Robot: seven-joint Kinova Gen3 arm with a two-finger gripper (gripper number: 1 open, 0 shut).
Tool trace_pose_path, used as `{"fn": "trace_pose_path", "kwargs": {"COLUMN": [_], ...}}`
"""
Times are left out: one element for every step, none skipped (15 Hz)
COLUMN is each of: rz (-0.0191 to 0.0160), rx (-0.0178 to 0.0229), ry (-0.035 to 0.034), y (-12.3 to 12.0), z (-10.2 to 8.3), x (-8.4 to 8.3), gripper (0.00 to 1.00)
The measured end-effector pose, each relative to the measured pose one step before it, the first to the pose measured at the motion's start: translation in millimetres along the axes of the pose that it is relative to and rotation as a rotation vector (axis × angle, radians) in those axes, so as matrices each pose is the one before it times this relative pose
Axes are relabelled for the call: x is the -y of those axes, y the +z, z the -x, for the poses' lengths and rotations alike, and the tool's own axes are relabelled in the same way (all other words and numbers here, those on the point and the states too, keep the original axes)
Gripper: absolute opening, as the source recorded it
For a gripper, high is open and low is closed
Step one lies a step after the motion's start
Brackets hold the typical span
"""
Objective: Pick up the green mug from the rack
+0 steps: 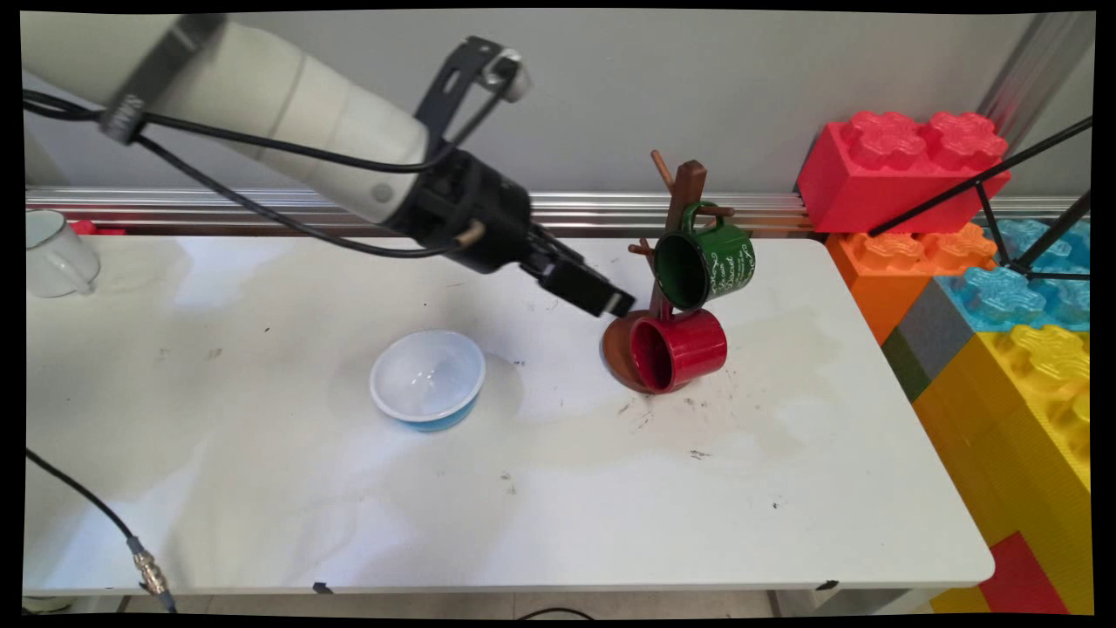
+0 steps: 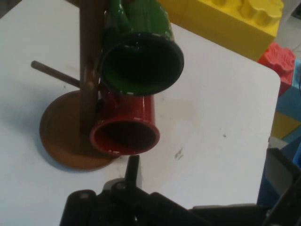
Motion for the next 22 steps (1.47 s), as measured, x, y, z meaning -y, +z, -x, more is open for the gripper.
{"fn": "trace_pose_path", "kwargs": {"rz": [-0.00458, -0.00433, -0.00486, -0.00360, -0.00319, -0.00157, -0.00400, -0.00350, -0.00682, -0.00553, -0.00538, -0.00558, -0.00282, -0.00268, -0.00274, -0.00116, -0.00139, -0.00060, -0.00098, -0.00147, -0.00166, -0.00106], "rx": [-0.00041, -0.00115, -0.00115, -0.00139, -0.00177, -0.00122, -0.00253, -0.00185, -0.00163, -0.00179, -0.00165, -0.00305, -0.00233, -0.00188, -0.00347, -0.00240, -0.00275, -0.00181, -0.00168, -0.00212, -0.00311, -0.00301], "ry": [-0.01277, -0.00962, -0.01054, -0.00819, -0.00769, -0.00501, -0.00863, -0.00691, -0.01030, -0.00772, -0.00697, -0.00729, -0.00395, -0.00400, -0.00490, -0.00284, -0.00292, -0.00204, -0.00167, -0.00222, -0.00261, -0.00329], "y": [6.31, 5.19, 6.14, 5.24, 5.29, 3.54, 6.20, 5.26, 6.76, 4.94, 4.74, 6.40, 4.73, 4.54, 5.81, 4.22, 4.27, 4.10, 3.35, 3.57, 3.28, 2.60], "z": [-4.51, -3.62, -3.87, -3.00, -2.78, -1.67, -2.78, -2.20, -2.29, -1.49, -1.35, -1.87, -1.47, -1.23, -1.89, -1.30, -1.31, -1.05, -0.79, -0.84, -0.81, -0.54], "x": [-5.74, -4.33, -4.51, -3.31, -2.96, -1.86, -2.74, -2.07, -2.06, -0.94, -0.70, -0.51, -0.19, 0.22, 0.51, 0.09, 0.21, 0.01, 0.20, 0.31, 0.28, 0.11], "gripper": [1.00, 1.00, 1.00, 1.00, 1.00, 1.00, 1.00, 1.00, 1.00, 1.00, 1.00, 1.00, 1.00, 1.00, 1.00, 1.00, 1.00, 1.00, 1.00, 1.00, 1.00, 1.00]}}
